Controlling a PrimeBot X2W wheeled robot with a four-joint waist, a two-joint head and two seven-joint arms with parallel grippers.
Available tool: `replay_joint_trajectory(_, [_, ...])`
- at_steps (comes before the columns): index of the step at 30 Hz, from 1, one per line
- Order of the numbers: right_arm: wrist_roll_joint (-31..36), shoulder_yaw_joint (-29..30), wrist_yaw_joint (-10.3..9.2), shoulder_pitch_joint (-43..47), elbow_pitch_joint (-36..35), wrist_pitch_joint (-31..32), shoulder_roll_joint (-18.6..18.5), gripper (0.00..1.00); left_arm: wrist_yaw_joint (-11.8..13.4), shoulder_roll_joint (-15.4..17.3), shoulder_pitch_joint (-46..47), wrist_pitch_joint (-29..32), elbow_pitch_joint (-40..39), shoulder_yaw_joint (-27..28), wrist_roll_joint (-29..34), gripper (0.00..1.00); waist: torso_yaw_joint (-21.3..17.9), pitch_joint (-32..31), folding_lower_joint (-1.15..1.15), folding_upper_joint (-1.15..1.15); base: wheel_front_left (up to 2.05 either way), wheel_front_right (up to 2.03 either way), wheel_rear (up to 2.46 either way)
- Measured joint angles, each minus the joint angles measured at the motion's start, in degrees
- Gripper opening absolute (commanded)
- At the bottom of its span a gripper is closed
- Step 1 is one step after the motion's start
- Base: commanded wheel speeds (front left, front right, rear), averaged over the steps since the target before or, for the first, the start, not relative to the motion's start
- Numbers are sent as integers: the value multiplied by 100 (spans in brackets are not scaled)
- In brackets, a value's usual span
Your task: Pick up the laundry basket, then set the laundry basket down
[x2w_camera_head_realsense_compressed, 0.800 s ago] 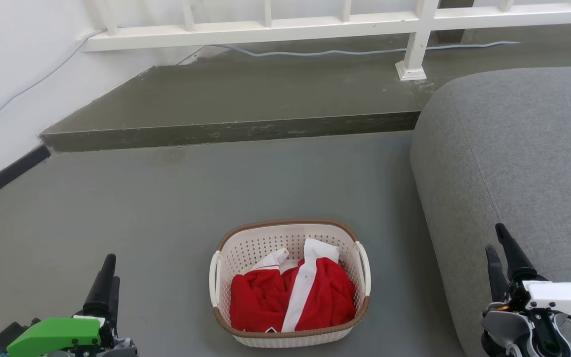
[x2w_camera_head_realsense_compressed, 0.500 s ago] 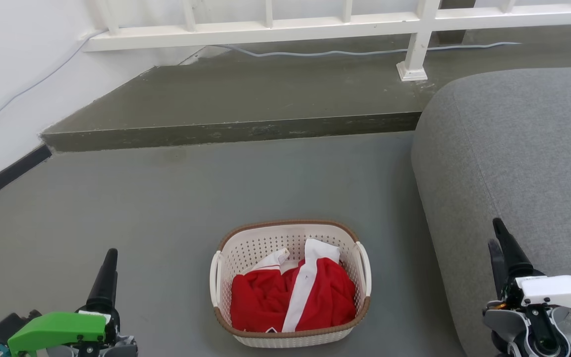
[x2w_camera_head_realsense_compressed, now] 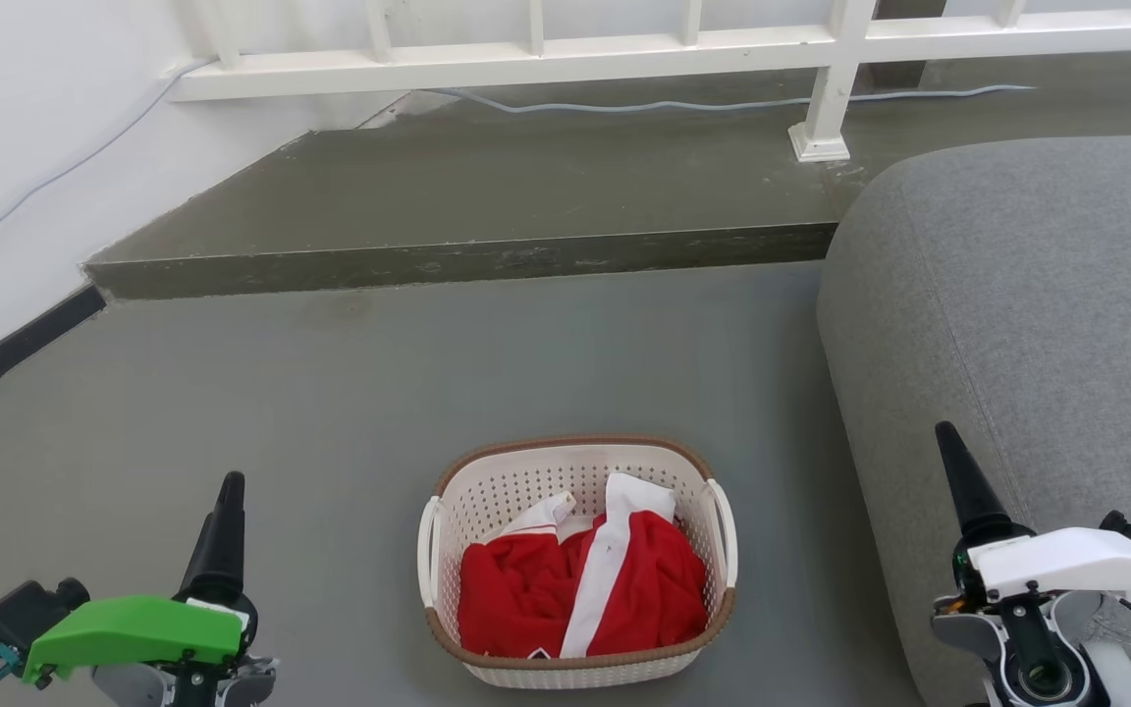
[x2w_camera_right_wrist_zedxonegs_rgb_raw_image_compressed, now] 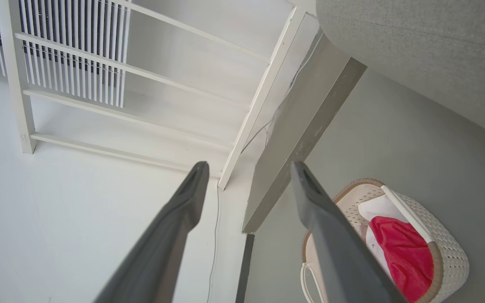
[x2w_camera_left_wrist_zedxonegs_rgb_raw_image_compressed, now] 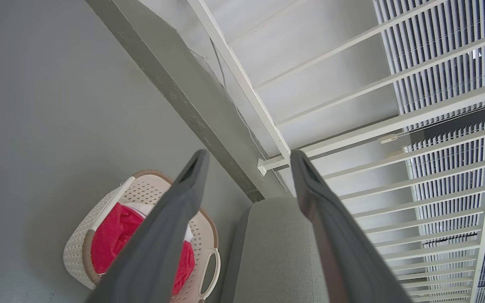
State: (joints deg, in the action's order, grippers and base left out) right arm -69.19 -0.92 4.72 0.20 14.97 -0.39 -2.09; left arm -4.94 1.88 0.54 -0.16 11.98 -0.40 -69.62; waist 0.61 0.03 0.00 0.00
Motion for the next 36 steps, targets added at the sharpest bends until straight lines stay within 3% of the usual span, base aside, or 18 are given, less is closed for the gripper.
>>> replay_joint_trajectory(14, [1132,-359,-205,6,-130,-222,-27,100,225,104,-110,-249,-325,-369,1437,100,13,-6,0,0,0,0,0])
replay_joint_trajectory(36, [2655,-757,-477,51,-301,-595,-46,100,528,119,-360,-615,-709,-702,3142,100,25,-20,0,0,0,0,0])
